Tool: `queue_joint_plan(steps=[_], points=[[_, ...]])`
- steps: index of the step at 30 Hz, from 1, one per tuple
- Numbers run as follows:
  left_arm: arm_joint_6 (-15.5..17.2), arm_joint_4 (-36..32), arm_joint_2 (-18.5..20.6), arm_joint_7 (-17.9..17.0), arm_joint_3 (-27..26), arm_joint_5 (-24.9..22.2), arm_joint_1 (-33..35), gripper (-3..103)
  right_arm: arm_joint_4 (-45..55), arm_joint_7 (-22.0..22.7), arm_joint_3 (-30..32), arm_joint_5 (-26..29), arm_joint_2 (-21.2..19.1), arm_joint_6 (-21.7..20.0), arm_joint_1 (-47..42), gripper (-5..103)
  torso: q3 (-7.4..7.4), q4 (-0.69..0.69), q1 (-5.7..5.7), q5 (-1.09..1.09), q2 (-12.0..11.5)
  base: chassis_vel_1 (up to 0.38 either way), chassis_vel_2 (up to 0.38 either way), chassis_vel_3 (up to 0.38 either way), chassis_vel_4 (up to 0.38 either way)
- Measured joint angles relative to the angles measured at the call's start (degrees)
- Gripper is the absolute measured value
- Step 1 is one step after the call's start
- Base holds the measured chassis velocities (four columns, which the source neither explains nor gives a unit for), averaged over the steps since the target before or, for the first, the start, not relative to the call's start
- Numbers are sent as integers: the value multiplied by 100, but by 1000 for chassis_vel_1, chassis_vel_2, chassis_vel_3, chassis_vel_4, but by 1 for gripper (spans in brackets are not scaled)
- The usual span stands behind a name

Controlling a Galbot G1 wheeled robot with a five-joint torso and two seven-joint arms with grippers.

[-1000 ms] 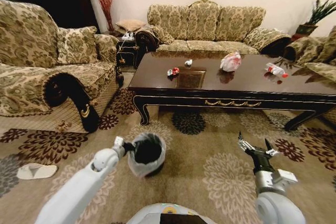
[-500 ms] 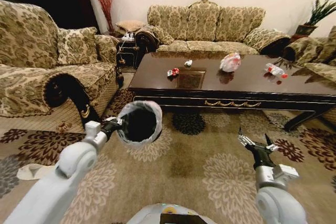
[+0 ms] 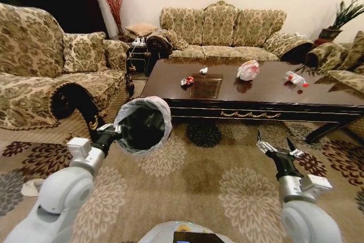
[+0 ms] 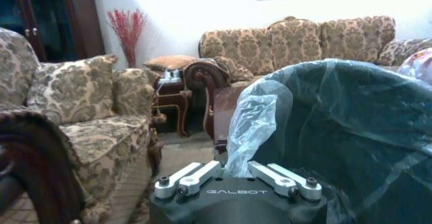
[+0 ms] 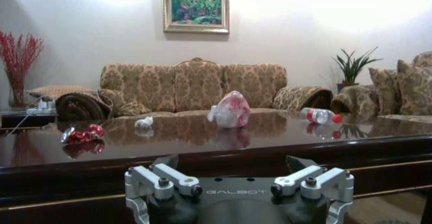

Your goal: Move to the front of the table and place the trash on the table into the trash bin.

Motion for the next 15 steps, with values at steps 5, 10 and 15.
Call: queue_joint_plan(steps=[5, 10, 15], points=[[-72, 8, -90, -191, -37, 119, 48, 1, 86, -184, 49, -21, -71, -139, -10, 100, 97, -1, 39, 0, 139, 0, 0, 0, 0], [-71, -61, -113, -226, -196, 108, 142, 1, 213, -302, 86, -70, -189, -160, 18, 100, 180, 0, 82, -1, 263, 0, 0, 0, 0], [-71, -84, -109, -175, -304, 73, 241, 1, 308, -420, 46, -134, -277, -271, 76, 100, 274, -1, 112, 0, 390, 0, 0, 0, 0]])
